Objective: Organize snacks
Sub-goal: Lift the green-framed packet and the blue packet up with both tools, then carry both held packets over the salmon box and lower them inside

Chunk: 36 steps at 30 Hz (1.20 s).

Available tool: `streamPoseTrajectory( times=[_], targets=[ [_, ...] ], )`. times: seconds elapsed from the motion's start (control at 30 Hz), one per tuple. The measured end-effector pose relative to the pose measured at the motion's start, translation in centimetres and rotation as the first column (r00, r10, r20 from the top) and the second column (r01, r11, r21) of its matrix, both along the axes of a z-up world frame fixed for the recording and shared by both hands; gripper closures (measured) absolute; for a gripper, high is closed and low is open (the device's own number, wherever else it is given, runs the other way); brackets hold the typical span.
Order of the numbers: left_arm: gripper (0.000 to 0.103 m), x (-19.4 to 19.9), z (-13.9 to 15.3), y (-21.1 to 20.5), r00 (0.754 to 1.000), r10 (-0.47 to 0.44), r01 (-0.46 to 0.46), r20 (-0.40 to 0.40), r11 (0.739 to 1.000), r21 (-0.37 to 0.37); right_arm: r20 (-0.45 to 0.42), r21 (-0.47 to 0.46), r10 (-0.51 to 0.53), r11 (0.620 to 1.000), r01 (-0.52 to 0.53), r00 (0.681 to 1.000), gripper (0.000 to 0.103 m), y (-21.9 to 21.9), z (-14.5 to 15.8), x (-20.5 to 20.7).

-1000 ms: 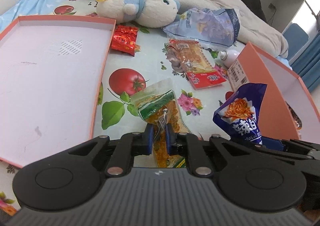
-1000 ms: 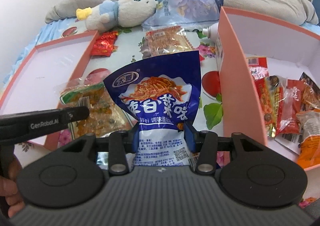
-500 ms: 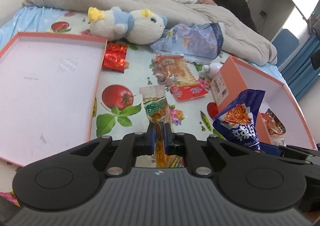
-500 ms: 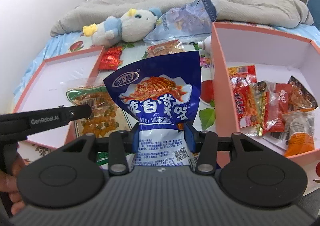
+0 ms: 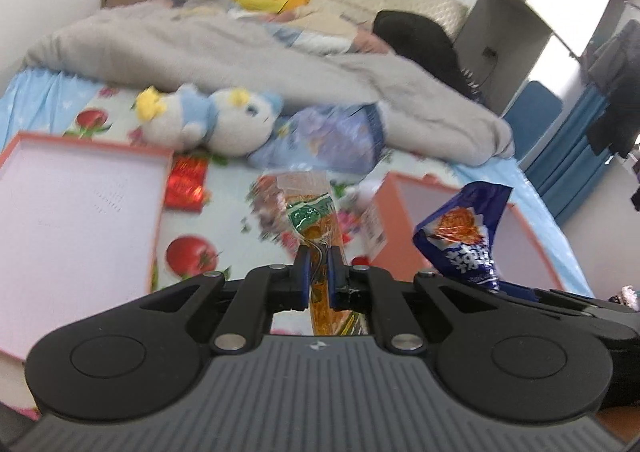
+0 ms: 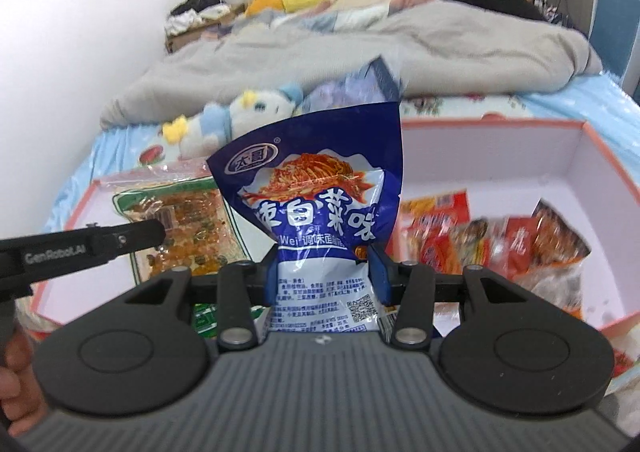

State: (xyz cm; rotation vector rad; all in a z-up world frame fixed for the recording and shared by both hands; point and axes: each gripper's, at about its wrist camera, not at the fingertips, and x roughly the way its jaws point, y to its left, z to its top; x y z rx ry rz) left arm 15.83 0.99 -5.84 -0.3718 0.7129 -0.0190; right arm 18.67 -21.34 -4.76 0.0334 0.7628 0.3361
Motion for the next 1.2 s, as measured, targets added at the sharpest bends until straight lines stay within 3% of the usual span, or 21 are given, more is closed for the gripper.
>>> streamPoseTrajectory(
  times=[0.43,0.63,0.87,1.2],
  targets=[
    [0.093,2.6,8.1,-5.2,0.985,-0.057,0.063,0.162,0.997,-0.035,0.127,0.026,-0.039,0.999,0.036,0.991,0.055,-4.8,6.3,2.5],
    [0.093,5.1,9.7,-8.8,0.973,-0.099,0.109,0.207,0.994,-0.033,0.172,0.02,-0.07,0.997,0.068,0.983,0.055,-7.6,7.7,3.7],
    [0.093,9.2,7.0,-12.7,0.98,-0.14,0.148,0.138,0.988,-0.049,0.133,0.023,-0.122,0.993,0.12,0.984,0.055,-12.0,5.9,5.7],
    [0.093,15.4,-0.3,-19.7,0.969,-0.243,0.24,-0.045,0.969,-0.056,-0.036,-0.016,-0.199,0.98,0.198,0.979,0.055,-17.6,-0.8,8.9]
  ],
)
